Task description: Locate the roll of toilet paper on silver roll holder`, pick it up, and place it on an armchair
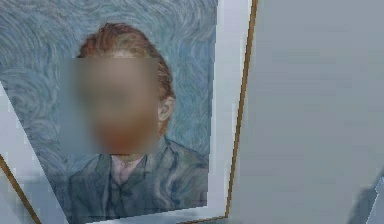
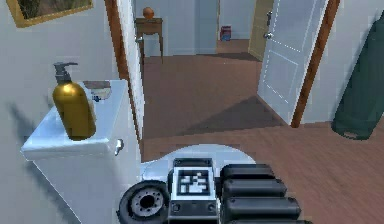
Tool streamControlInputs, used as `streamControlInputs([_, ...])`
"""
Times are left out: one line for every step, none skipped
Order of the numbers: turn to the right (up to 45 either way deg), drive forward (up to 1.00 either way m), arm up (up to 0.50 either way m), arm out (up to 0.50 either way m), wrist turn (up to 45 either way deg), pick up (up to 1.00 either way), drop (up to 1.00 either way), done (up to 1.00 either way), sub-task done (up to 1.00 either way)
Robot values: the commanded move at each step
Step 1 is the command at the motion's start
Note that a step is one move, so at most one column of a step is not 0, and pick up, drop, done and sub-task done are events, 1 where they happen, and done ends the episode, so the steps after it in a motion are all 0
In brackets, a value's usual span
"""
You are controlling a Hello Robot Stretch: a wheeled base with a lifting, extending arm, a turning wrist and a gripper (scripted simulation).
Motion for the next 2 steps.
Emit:
streamControlInputs([-45.0,0.00,0.00,0.00,0.0,0.00,0.00,0.00,0.00])
streamControlInputs([-45.0,0.00,0.00,0.00,0.0,0.00,0.00,0.00,0.00])
